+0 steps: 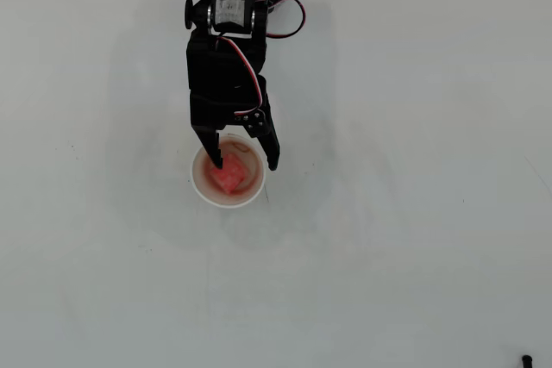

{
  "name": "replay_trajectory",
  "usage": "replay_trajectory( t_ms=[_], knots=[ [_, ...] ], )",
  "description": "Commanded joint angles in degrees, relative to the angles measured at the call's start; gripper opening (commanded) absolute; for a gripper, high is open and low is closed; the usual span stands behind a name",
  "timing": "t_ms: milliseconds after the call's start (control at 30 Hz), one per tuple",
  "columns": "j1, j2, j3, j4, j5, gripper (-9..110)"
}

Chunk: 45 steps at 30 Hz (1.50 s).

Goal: Grasp a red cube and put it in the cup.

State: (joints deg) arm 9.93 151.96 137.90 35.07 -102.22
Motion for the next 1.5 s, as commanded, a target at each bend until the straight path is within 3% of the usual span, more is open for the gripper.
replay_trajectory(
  t_ms=[0,267,700,867,1067,1267,1467],
  knots=[
    [1.3,2.1,-5.6,1.9,1.1,26],
    [3.9,6.9,-6.5,10.6,5.5,25],
    [8.1,12.7,-8.8,16.2,20.9,18],
    [10.5,15.3,-10.4,21.6,25.8,11],
    [11.6,19.2,-7.5,20.8,43.2,0],
    [10.6,20.3,2.6,19.3,65.5,0],
    [9.7,22.9,12.6,18.1,78.1,0]
  ],
)
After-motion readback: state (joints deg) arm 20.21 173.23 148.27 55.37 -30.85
